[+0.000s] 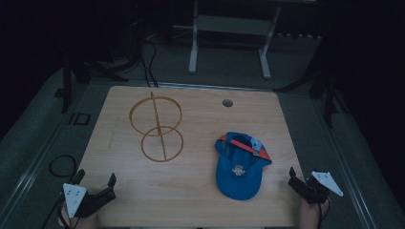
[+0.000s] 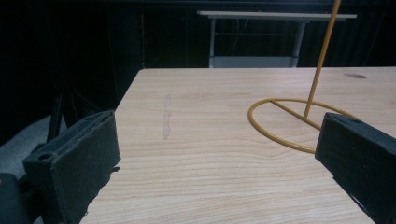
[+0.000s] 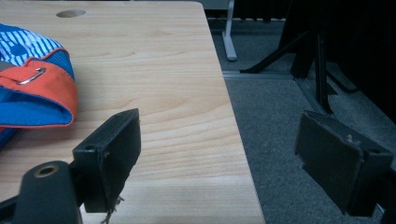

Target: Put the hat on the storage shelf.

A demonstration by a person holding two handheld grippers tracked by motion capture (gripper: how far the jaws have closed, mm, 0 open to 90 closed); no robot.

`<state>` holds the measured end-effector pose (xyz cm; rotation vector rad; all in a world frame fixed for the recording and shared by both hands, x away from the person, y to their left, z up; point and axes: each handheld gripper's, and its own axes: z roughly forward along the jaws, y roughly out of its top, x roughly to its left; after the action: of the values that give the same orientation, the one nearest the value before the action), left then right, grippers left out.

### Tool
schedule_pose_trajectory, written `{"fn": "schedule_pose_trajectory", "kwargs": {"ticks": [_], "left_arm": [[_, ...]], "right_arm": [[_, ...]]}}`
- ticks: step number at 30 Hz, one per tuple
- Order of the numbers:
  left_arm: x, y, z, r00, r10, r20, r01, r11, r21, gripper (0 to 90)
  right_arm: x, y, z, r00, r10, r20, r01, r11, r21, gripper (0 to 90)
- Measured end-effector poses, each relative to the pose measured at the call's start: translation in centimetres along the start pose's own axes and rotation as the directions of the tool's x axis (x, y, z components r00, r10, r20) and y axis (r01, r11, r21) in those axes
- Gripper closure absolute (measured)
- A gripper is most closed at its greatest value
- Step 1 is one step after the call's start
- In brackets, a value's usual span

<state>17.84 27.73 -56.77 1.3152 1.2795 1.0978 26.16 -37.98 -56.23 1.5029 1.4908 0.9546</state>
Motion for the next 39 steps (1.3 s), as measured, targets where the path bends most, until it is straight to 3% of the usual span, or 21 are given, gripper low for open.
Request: {"fn": "schedule_pose_trajectory", "kwargs": {"ticks": [5,8,15,20,25,30,32,33,37,39], "left_arm": [[-0.4,0.2,0.0,0.9997,0.021,0.013,-0.020,0.9998,-0.008,0.2],[-0.8,0.2,0.1,0.9988,0.034,0.036,-0.034,0.9994,0.004,0.2],[-1.4,0.3,0.3,0.9972,0.027,0.070,-0.028,0.9993,0.023,0.2],[-1.5,0.4,0.4,0.9924,-0.039,0.117,0.031,0.9970,0.071,0.5],[-1.6,0.8,0.3,0.9877,-0.065,0.142,0.050,0.9934,0.103,2.3],[-1.8,0.9,0.0,0.9832,-0.051,0.175,0.031,0.9926,0.117,2.3],[-1.9,0.9,-0.1,0.9828,-0.043,0.179,0.021,0.9920,0.124,2.3],[-1.9,0.9,-0.1,0.9803,-0.043,0.193,0.019,0.9920,0.125,2.3],[-2.1,0.9,-0.1,0.9797,-0.031,0.198,0.006,0.9917,0.128,2.3],[-2.1,0.9,0.0,0.9769,-0.029,0.212,0.002,0.9915,0.130,2.3]], "right_arm": [[-0.3,0.1,-0.2,0.9999,-0.016,-0.005,0.016,0.9998,0.015,14.4],[-0.7,1.0,-0.8,0.9987,0.016,-0.049,-0.014,0.9995,0.028,14.3],[-0.9,4.1,-2.6,0.9952,0.006,-0.098,-0.004,0.9999,0.013,13.1],[-0.6,6.3,-3.3,0.9898,-0.012,-0.142,0.015,0.9996,0.023,13.0],[0.3,8.3,-3.5,0.9775,-0.035,-0.208,0.041,0.9989,0.024,12.7],[1.3,9.8,-3.1,0.9588,-0.061,-0.278,0.077,0.9958,0.048,12.5],[1.9,10.2,-2.7,0.9563,-0.067,-0.284,0.087,0.9946,0.057,12.3],[2.2,10.4,-2.6,0.9525,-0.069,-0.297,0.092,0.9936,0.064,11.6],[3.0,10.8,-1.7,0.9367,-0.077,-0.342,0.109,0.9913,0.074,12.5],[3.4,10.9,-1.3,0.9242,-0.083,-0.373,0.123,0.9890,0.083,12.8]]}}
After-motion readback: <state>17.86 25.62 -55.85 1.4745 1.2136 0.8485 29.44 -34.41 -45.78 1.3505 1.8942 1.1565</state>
